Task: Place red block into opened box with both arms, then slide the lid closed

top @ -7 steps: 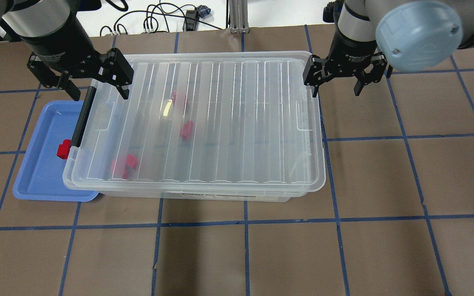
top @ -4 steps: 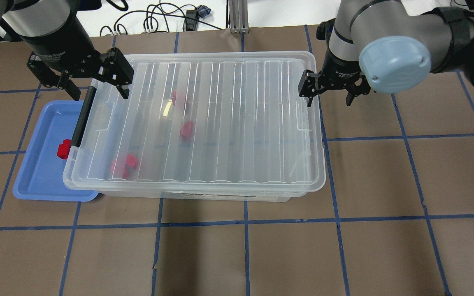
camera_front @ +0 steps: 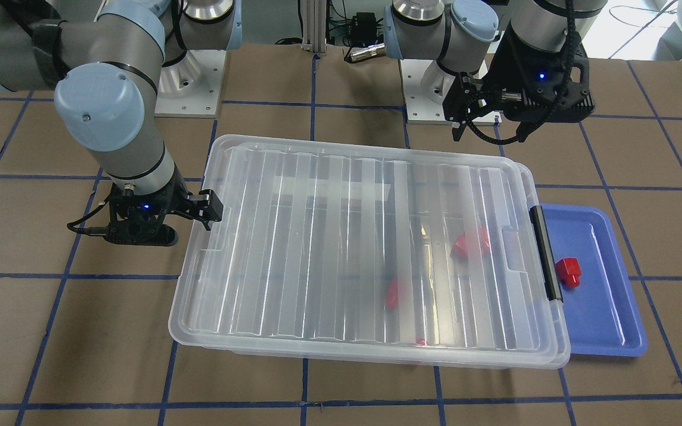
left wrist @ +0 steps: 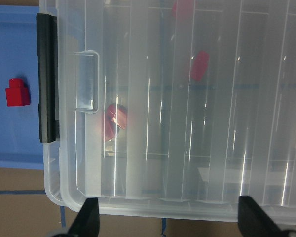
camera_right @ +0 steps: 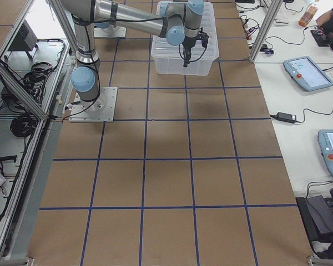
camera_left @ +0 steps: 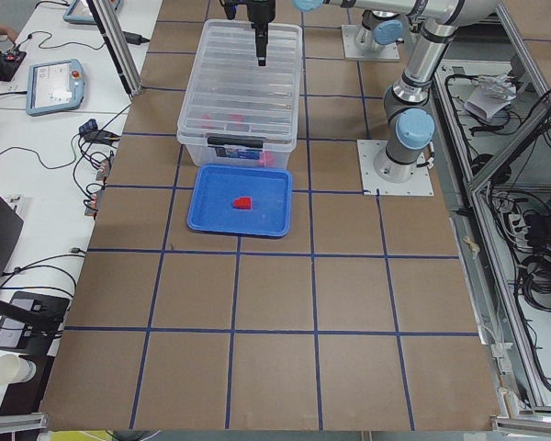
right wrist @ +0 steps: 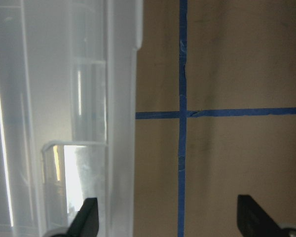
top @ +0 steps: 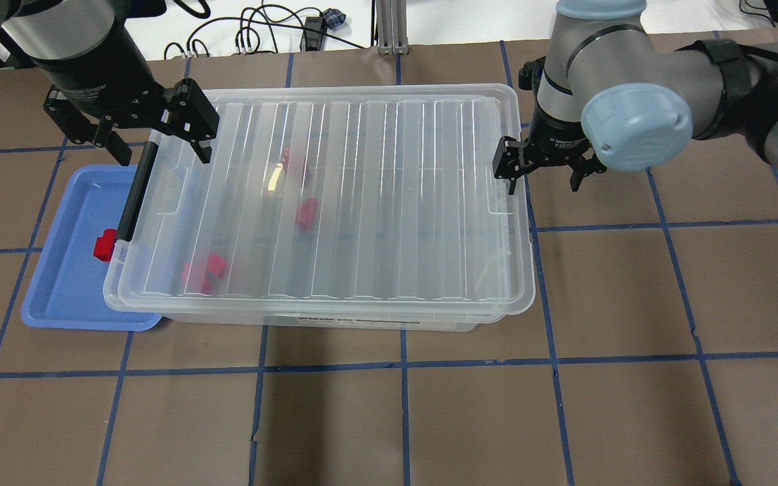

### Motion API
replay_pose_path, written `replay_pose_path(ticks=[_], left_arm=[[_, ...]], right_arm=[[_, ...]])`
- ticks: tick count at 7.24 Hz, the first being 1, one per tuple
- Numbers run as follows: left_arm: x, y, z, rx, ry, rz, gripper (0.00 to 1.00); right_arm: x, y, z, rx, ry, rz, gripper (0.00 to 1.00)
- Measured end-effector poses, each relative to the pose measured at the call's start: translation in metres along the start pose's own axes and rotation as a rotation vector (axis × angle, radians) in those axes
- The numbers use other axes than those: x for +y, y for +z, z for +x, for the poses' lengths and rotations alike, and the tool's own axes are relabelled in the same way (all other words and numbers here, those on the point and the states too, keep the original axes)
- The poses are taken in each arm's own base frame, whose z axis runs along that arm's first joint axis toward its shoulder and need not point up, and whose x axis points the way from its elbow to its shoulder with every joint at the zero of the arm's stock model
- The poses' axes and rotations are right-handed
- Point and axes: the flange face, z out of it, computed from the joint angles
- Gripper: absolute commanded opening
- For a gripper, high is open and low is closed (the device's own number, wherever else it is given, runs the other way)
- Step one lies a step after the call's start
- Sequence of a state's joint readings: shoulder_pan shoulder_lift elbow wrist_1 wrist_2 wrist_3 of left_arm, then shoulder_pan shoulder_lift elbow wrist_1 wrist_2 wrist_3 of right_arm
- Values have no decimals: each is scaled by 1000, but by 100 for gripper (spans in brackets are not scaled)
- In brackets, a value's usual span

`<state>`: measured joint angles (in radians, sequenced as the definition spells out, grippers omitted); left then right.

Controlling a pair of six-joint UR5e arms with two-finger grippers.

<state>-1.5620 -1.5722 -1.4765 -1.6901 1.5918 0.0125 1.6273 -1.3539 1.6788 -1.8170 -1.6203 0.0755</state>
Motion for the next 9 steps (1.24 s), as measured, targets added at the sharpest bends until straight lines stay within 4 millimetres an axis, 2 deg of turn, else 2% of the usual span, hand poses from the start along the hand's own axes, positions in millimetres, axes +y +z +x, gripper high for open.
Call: replay_pose_path(ticks=[2,4,6,7,9], left_arm=[[-2,-1,-8,-8,-16,-20,100],[-3,3,-12,-11,-23,-67,100],[-9,-2,-19,-9,-27,-29,100],[-13,-2,-33,-3,-20,-17,100],[-20,17,-81,23,-36,-45,100]], right_arm=[[-4,2,19,67,20,-4,100],[-10,3,57,101,44,-19,100],[-14,2,94,102,66,-31,100],[-15,2,104,101,77,-41,100],[-14,0,121,97,105,-53,100]])
